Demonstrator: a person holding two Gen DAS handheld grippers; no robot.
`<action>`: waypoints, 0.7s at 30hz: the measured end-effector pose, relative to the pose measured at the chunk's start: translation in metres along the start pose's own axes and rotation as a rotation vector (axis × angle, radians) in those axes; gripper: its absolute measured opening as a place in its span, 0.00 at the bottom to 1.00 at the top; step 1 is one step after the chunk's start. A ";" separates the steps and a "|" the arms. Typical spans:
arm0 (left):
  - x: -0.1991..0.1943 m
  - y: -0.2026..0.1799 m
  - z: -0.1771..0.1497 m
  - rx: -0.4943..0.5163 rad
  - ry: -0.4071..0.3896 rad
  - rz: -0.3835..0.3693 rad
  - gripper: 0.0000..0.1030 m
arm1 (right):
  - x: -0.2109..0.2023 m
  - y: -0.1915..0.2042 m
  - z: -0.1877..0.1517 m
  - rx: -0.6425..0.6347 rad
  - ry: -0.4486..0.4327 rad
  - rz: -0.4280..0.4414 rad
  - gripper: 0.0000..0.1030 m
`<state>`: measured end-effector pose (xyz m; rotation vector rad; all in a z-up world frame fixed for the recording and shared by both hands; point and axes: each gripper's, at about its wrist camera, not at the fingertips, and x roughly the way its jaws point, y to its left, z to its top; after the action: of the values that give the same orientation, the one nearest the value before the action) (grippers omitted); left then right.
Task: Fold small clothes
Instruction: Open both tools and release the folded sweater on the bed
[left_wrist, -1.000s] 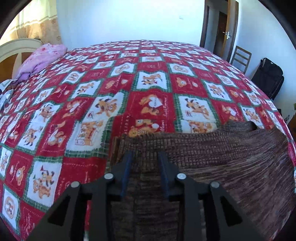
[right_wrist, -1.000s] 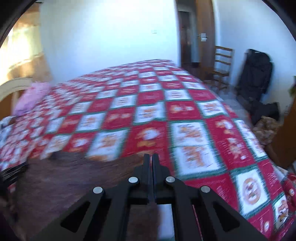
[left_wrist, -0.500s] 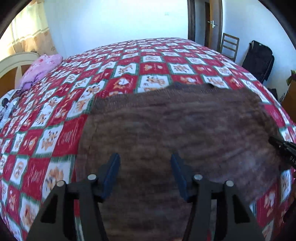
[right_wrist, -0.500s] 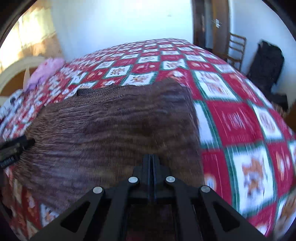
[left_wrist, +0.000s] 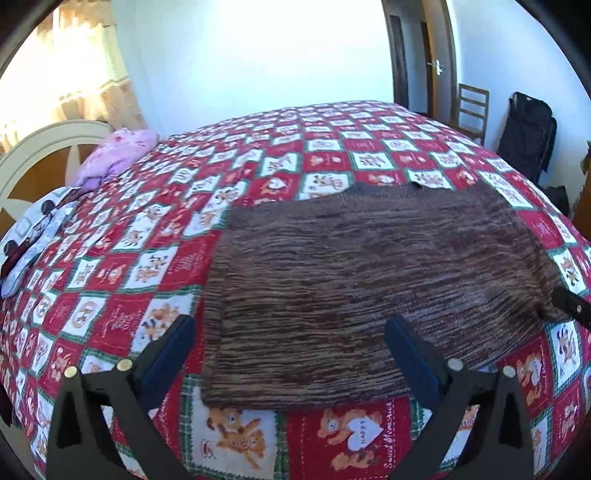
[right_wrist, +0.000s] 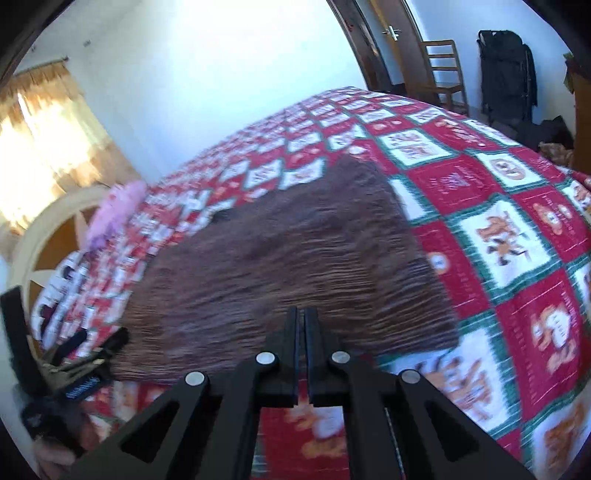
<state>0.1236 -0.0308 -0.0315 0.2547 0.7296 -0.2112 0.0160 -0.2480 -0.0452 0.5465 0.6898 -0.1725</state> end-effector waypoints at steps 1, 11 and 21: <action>0.001 0.002 0.000 -0.007 0.001 0.014 1.00 | 0.002 0.004 -0.001 0.003 0.010 0.021 0.04; 0.006 0.020 -0.008 -0.052 0.016 0.056 1.00 | 0.006 0.041 -0.024 -0.023 0.027 0.101 0.88; 0.027 0.058 -0.035 -0.281 0.122 -0.148 1.00 | 0.001 0.052 -0.032 -0.131 0.049 0.052 0.88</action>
<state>0.1375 0.0318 -0.0658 -0.0553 0.8901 -0.2321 0.0160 -0.1869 -0.0436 0.4439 0.7287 -0.0650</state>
